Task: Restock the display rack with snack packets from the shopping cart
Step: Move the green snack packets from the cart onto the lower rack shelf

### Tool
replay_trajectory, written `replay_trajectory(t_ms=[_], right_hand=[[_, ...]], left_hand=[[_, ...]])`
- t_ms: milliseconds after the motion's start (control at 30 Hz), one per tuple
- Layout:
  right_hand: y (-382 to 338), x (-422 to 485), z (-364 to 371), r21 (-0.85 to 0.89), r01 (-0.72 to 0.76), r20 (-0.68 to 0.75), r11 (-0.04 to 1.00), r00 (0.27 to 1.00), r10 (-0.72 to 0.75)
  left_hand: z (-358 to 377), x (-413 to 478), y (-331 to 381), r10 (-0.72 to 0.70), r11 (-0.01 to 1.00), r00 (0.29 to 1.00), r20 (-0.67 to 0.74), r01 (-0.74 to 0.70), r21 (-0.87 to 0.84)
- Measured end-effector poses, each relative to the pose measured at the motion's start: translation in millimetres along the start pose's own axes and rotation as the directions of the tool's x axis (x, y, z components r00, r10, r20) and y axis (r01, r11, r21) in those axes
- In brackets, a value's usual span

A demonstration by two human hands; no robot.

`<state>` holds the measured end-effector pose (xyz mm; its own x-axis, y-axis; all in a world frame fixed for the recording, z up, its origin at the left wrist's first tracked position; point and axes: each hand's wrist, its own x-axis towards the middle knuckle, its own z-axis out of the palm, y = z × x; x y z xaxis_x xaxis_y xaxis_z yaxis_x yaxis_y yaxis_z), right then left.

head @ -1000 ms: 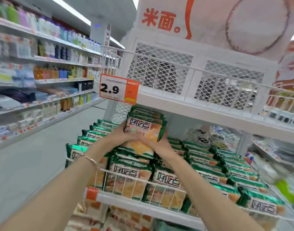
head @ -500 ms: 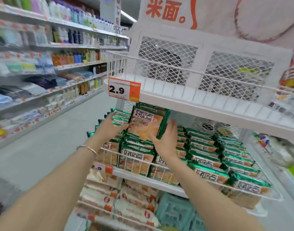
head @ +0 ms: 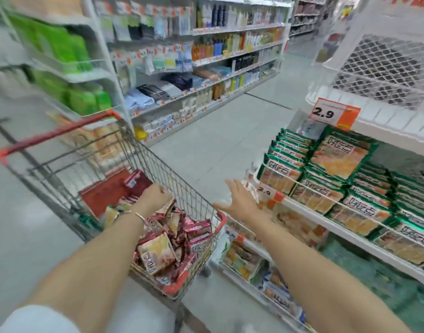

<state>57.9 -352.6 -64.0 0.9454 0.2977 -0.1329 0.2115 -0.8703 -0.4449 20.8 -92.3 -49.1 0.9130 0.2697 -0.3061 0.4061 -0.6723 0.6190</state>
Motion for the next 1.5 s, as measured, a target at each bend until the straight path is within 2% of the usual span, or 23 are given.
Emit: replay_trajectory(t_ms=[167,367,533,733,800,1000,1067,1167,1267,1367,1500], right_hand=[[-70.5,34.1,54.0,0.003,0.097,0.207,0.995,0.974,-0.095],[-128.0,96.6,114.7,0.016,0.215,0.467,0.976,0.862,-0.198],[-165.0,158.4,159.8,-0.028,0.340,0.658,0.940,0.714,-0.238],[-203.4,214.9,204.4,0.008,0.375,0.795,0.927,0.560,-0.233],[-222.7,226.5,219.4,0.020,0.405,0.803,0.914,0.539,-0.256],[-281.6,227.2,273.3,0.124,0.405,0.726,0.906,0.585,-0.361],[-299.6,224.6,286.4,0.149,0.356,0.725,0.923,0.596,-0.347],[-318.8,224.9,309.7,0.152,0.281,0.685,0.948,0.661,-0.306],[-328.6,228.0,334.8,0.189,0.162,0.664,0.968,0.705,-0.248],[-337.6,228.8,353.0,0.190,0.043,0.686,0.981,0.709,-0.164],[-339.8,233.4,373.1,0.174,0.008,0.715,0.985,0.686,-0.131]], left_hand=[[-29.2,-3.5,-72.6,-0.122,0.991,0.990,-0.073,0.117,-0.067],[-46.7,8.4,-130.8,-0.329,0.936,0.927,-0.179,0.295,-0.191],[-70.6,18.4,-175.7,-0.570,0.812,0.754,-0.326,0.458,-0.361],[-79.2,23.9,-211.2,-0.747,0.636,0.587,-0.312,0.498,-0.589],[-75.8,22.7,-219.0,-0.787,0.581,0.541,-0.295,0.491,-0.649],[-56.4,14.4,-248.7,-0.875,0.422,0.422,-0.236,0.427,-0.800],[-52.2,7.0,-253.8,-0.886,0.403,0.400,-0.235,0.411,-0.817],[-43.0,-11.0,-265.5,-0.894,0.415,0.379,-0.239,0.499,-0.761],[-32.2,-28.9,-279.2,-0.922,0.354,0.339,-0.188,0.539,-0.764],[-26.5,-38.9,-285.6,-0.933,0.312,0.326,-0.153,0.521,-0.795],[-26.0,-34.7,-290.6,-0.932,0.307,0.332,-0.143,0.516,-0.799]])
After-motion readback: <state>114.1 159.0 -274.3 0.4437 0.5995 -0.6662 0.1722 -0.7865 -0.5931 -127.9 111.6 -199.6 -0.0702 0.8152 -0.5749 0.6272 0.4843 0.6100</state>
